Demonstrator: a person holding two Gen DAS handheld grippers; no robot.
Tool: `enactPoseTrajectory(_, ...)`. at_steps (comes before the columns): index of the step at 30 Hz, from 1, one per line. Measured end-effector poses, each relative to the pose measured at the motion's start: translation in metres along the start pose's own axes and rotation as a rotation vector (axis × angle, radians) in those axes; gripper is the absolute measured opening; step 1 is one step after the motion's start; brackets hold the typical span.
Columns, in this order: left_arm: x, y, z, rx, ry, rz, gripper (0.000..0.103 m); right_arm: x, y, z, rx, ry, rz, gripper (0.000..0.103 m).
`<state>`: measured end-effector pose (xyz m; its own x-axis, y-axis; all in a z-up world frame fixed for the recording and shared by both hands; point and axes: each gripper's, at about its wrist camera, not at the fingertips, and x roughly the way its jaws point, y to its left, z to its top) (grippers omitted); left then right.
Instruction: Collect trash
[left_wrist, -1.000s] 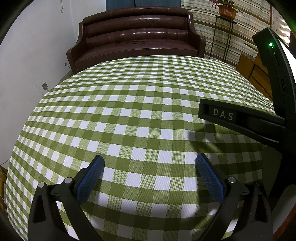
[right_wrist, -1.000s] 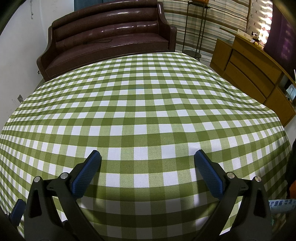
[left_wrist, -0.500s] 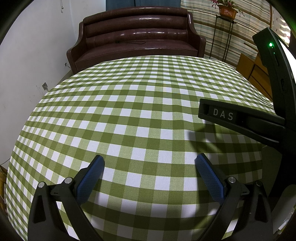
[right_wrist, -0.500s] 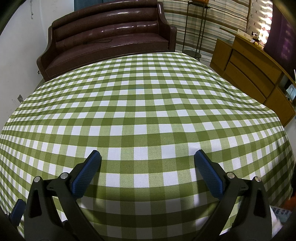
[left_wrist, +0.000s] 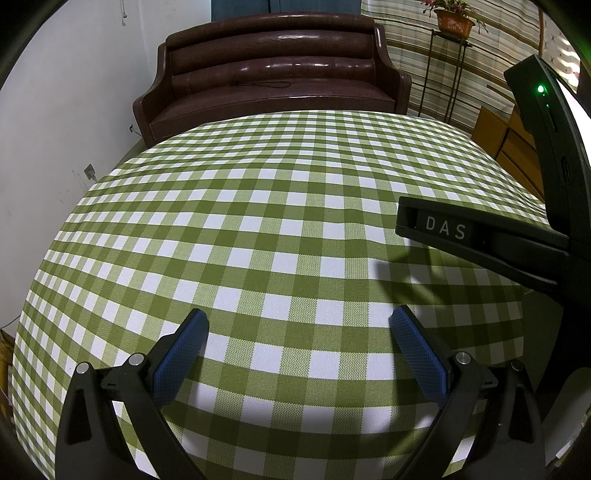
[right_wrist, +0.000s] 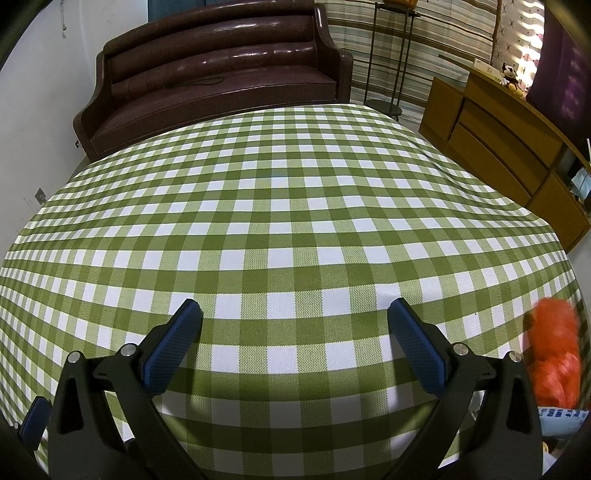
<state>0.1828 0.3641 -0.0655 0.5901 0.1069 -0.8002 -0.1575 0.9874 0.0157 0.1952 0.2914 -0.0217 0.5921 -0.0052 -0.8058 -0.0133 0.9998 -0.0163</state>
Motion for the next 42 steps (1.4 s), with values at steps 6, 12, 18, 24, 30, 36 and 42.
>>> enactPoseTrajectory(6,0.0001,0.0006,0.0000,0.000,0.000,0.000,0.097,-0.0017,0.0004,-0.0012,0.000,0.000,0.000,0.099)
enactPoseTrajectory(12,0.0002,0.0007,-0.0001,0.000,0.000,0.000,0.097,0.0003,-0.0003,0.0002,0.000,0.000,0.000,0.099)
enactPoseTrajectory(18,0.0001,0.0004,-0.0003,0.004,-0.003,-0.003,0.097,-0.0006,0.0003,-0.0006,0.000,0.000,0.000,0.099)
enactPoseTrajectory(24,0.0002,0.0008,-0.0003,0.004,-0.003,-0.004,0.097,0.0017,-0.0003,0.0011,0.000,0.000,0.000,0.099)
enactPoseTrajectory(30,0.0002,0.0006,-0.0005,0.005,-0.003,-0.004,0.097,-0.0003,0.0001,-0.0003,0.000,0.000,0.001,0.099)
enactPoseTrajectory(36,0.0003,0.0011,-0.0005,0.005,-0.004,-0.004,0.097,0.0015,-0.0005,0.0011,0.000,0.000,0.001,0.099)
enactPoseTrajectory(42,0.0004,0.0013,-0.0005,0.005,-0.004,-0.004,0.097,0.0000,-0.0001,0.0001,0.000,0.000,0.001,0.099)
